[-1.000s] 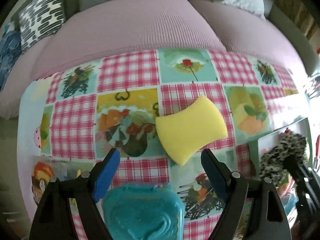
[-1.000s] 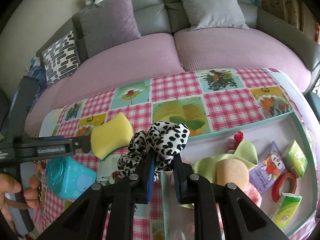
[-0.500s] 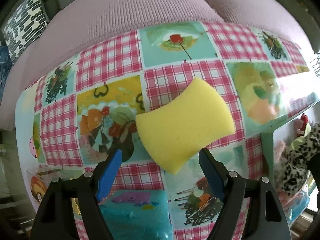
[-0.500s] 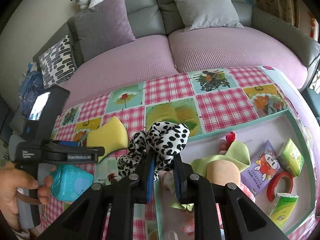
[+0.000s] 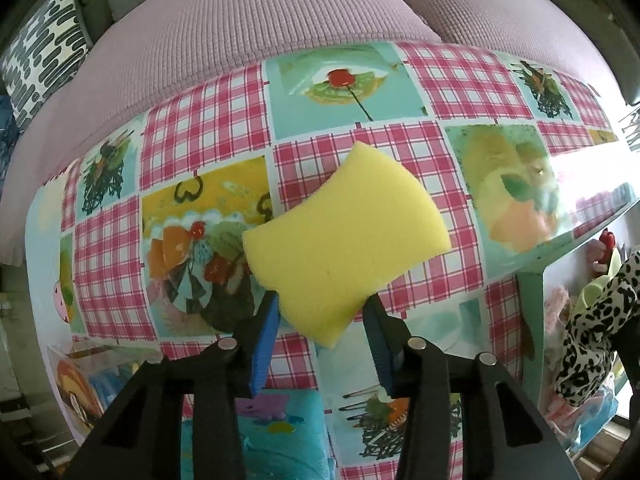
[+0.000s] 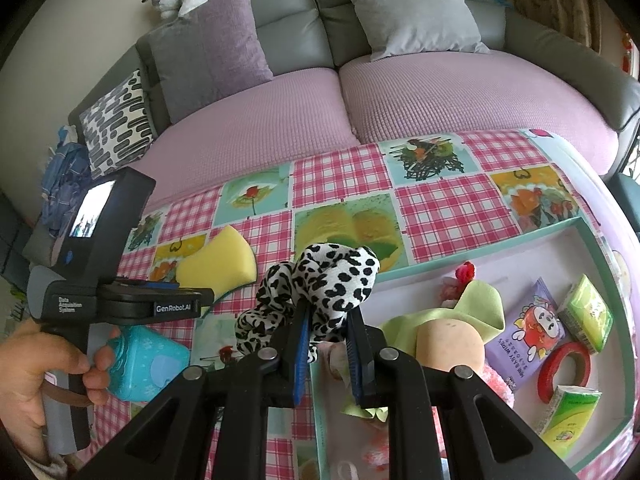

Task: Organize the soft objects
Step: 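Lift the yellow sponge and scrunchie and carry both over the tray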

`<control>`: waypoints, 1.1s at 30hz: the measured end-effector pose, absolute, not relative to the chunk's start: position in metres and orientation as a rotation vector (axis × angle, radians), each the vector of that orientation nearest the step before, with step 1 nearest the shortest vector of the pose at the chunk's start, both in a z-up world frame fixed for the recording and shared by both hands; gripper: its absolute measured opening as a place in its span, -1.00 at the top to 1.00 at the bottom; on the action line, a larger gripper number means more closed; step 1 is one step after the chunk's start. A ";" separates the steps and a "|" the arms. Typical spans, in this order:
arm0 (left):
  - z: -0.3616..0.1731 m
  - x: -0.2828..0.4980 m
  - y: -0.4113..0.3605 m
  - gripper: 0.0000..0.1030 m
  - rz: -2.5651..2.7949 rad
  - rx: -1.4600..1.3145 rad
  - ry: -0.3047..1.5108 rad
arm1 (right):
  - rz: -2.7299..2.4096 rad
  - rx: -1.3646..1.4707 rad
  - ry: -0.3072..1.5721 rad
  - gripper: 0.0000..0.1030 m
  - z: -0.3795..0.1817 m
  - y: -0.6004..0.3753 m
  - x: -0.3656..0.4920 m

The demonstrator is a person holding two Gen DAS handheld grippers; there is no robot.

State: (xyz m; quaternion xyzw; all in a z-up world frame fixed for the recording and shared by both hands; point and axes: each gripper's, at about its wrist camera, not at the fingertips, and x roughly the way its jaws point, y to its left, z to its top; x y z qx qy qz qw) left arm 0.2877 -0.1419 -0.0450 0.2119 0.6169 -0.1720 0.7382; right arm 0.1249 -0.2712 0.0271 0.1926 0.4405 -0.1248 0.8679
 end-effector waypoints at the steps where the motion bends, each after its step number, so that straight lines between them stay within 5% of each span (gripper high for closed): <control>1: -0.044 0.288 -0.141 0.19 -0.379 0.463 1.353 | -0.260 0.403 0.922 0.65 0.027 -0.271 0.125; 16: 0.027 0.253 -0.122 0.23 -0.399 0.360 1.218 | -0.260 0.377 0.894 0.65 0.045 -0.269 0.109; 33: 0.078 0.125 -0.148 0.23 -0.561 0.275 1.026 | -0.319 0.357 0.861 0.65 0.066 -0.288 0.019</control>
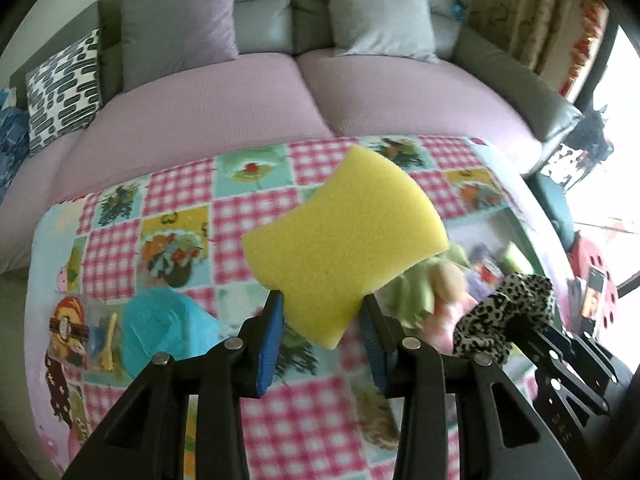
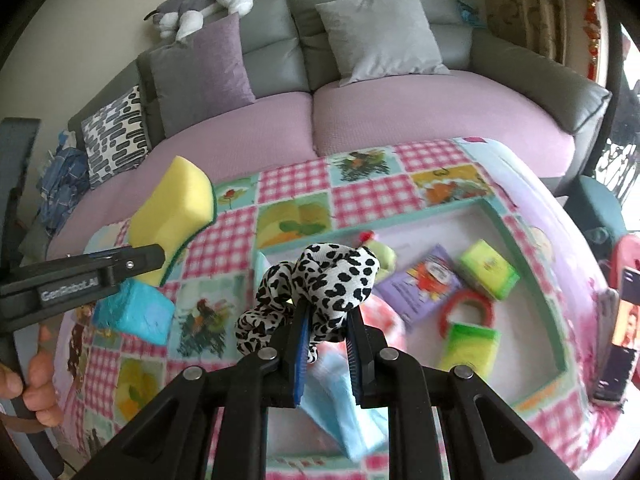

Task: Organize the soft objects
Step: 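Lift the yellow sponge and scrunchie and carry both over the tray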

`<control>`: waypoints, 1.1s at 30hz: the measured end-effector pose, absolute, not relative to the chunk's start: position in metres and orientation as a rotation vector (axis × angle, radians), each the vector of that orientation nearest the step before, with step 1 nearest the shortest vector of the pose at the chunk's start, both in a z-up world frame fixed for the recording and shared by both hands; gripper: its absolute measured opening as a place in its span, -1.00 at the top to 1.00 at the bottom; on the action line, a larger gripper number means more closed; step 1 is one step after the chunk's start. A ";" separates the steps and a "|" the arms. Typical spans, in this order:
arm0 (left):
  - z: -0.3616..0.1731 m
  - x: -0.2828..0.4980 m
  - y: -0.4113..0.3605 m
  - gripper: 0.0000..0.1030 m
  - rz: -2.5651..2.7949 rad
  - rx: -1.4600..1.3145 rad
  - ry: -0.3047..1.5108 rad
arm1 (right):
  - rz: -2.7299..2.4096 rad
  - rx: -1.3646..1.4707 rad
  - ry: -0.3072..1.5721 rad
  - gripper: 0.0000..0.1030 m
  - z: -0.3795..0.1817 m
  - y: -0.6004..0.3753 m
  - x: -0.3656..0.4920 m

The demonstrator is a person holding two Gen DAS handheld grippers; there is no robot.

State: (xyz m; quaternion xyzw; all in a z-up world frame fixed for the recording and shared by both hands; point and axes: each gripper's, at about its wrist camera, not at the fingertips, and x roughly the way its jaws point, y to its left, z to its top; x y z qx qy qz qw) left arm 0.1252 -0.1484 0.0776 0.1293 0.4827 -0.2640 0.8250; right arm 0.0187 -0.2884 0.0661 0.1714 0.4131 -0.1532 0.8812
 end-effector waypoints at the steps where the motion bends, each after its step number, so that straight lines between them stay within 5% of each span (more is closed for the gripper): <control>1: 0.077 0.117 -0.150 0.23 -0.574 0.275 1.023 | -0.326 0.354 0.861 0.65 0.066 -0.290 0.010; 19: -0.001 0.044 -0.155 0.23 -0.599 0.284 1.144 | -0.451 0.351 0.960 0.65 0.035 -0.339 -0.067; 33: -0.011 0.034 -0.181 0.23 -0.676 0.318 1.146 | -0.444 0.355 1.022 0.65 0.004 -0.346 -0.056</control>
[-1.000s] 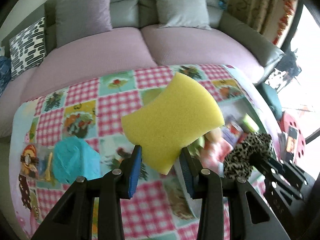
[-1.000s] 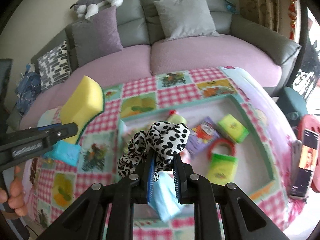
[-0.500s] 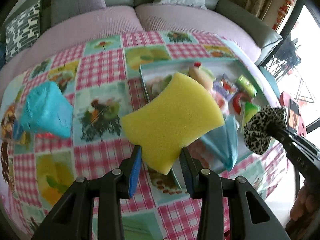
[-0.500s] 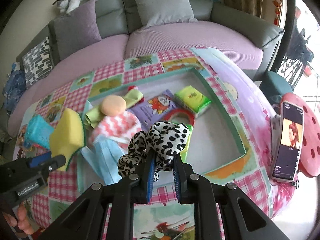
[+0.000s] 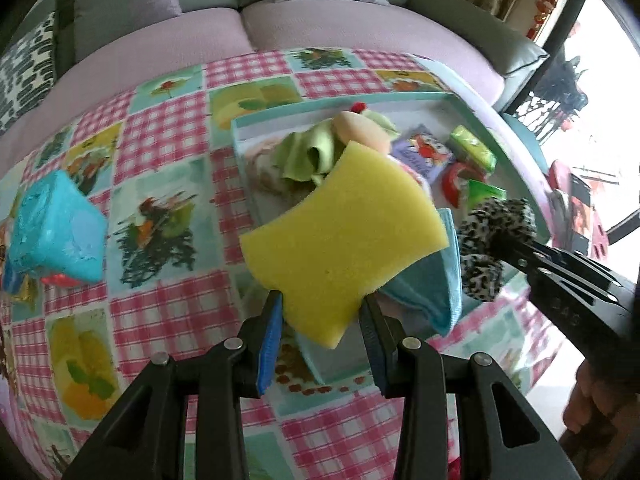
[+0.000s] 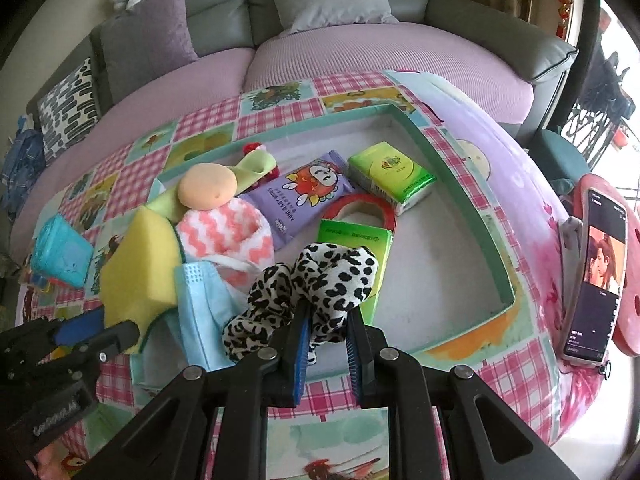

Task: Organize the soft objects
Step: 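Lift the yellow sponge and scrunchie and carry both over the tray, then lower the sponge and scrunchie into the tray and open both tools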

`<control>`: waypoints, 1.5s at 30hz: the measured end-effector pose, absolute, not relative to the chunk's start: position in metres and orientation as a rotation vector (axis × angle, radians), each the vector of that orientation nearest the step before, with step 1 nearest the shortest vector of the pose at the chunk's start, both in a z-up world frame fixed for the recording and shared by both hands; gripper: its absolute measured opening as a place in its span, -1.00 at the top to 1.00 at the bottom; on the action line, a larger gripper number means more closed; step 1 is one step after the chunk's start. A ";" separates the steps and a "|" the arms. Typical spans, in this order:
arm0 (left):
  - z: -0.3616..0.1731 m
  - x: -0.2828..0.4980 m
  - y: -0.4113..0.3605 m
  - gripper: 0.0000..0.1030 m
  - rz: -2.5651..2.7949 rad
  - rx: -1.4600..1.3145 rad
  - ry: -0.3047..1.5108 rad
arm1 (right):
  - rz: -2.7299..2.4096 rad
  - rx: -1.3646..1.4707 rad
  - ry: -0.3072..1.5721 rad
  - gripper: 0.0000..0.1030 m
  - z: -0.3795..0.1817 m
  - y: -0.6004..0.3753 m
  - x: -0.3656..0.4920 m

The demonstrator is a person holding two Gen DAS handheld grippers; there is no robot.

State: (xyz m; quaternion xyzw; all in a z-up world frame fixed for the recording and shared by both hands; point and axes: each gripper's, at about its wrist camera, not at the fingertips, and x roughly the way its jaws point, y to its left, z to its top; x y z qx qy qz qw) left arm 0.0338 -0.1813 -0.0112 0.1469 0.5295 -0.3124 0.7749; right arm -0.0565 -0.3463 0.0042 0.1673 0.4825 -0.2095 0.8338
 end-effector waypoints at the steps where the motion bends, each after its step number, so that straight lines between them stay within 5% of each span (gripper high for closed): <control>1: -0.012 0.032 -0.184 0.23 -0.682 0.326 1.144 | -0.444 0.355 1.022 0.65 0.004 -0.347 -0.056; 11: -0.027 0.034 -0.188 0.19 -0.682 0.341 1.199 | -0.431 0.332 1.039 0.63 -0.002 -0.343 -0.045; 18: -0.017 0.029 -0.175 -0.10 -0.684 0.312 1.209 | -0.444 0.332 1.036 0.57 0.003 -0.342 -0.048; 32: 0.002 0.025 -0.109 -0.17 -0.556 0.206 1.179 | -0.478 0.311 1.046 -0.15 0.016 -0.343 -0.059; 36: 0.005 0.028 -0.086 -0.66 -0.470 0.189 1.140 | -0.480 0.312 1.058 -0.26 0.018 -0.338 -0.067; 41: 0.003 0.025 -0.059 -0.67 -0.408 0.162 1.126 | -0.443 0.326 1.052 -0.38 0.023 -0.321 -0.077; 45: -0.001 0.021 -0.046 -0.87 -0.358 0.181 1.098 | -0.416 0.310 1.076 -0.41 0.018 -0.299 -0.078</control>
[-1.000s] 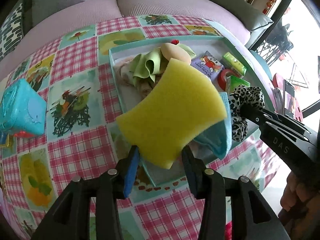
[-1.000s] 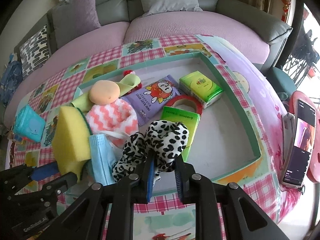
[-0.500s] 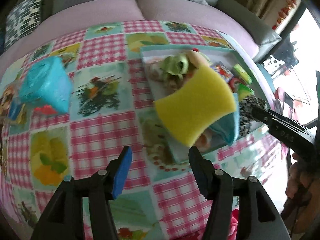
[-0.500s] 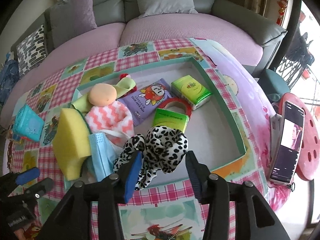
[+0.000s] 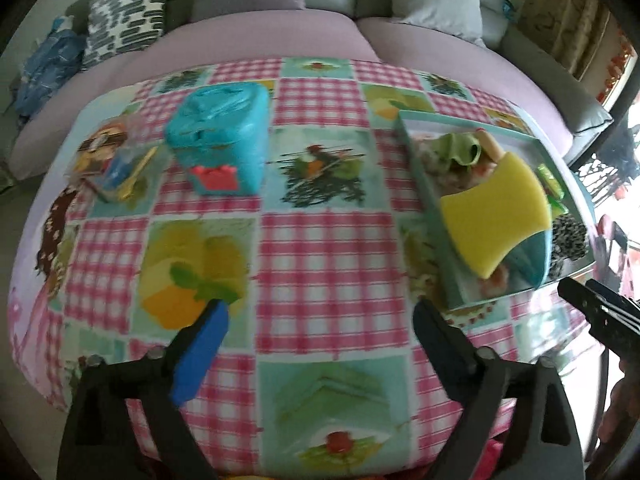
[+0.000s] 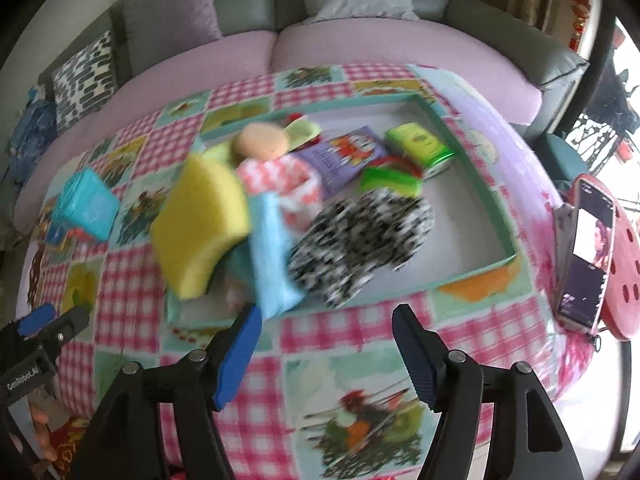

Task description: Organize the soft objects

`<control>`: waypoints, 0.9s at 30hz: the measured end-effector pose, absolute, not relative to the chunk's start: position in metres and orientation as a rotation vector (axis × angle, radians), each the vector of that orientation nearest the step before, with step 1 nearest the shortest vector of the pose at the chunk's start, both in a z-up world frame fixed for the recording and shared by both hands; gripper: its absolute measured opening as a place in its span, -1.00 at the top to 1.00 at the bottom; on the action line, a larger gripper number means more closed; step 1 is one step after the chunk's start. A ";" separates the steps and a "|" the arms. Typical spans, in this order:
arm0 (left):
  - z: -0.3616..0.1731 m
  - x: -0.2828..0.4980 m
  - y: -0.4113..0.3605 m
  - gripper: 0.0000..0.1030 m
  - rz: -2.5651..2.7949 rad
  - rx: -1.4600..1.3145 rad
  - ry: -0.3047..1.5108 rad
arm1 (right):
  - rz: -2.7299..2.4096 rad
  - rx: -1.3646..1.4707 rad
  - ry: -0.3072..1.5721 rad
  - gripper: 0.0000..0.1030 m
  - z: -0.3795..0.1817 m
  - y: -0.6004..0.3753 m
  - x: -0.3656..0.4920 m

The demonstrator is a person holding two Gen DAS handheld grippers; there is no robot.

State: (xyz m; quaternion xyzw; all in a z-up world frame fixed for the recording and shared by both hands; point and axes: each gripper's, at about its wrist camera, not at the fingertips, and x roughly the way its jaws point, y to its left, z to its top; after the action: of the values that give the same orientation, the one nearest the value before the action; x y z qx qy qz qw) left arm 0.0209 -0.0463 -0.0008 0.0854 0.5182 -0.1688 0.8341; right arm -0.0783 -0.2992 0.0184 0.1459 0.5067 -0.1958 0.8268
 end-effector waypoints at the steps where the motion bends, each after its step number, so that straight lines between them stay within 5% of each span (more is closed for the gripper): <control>1: -0.001 0.020 -0.042 -0.87 -0.347 0.184 1.094 | -0.404 0.306 1.083 -0.46 0.016 -0.293 -0.078; 6: -0.004 0.015 -0.023 -0.87 -0.303 0.173 1.082 | -0.362 0.295 1.098 -0.55 0.008 -0.264 -0.078; 11: -0.001 0.012 -0.008 -0.87 -0.307 0.143 1.075 | -0.329 0.272 1.109 -0.98 0.000 -0.239 -0.076; 27: -0.009 0.012 0.004 -0.87 -0.279 0.181 1.104 | -0.368 0.295 1.078 -1.00 -0.008 -0.224 -0.076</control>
State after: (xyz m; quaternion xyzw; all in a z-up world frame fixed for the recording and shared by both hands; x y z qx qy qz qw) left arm 0.0115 0.0044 -0.0089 0.0856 0.5221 -0.1319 0.8383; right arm -0.0763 -0.2242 -0.0077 0.1393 0.5084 -0.1737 0.8319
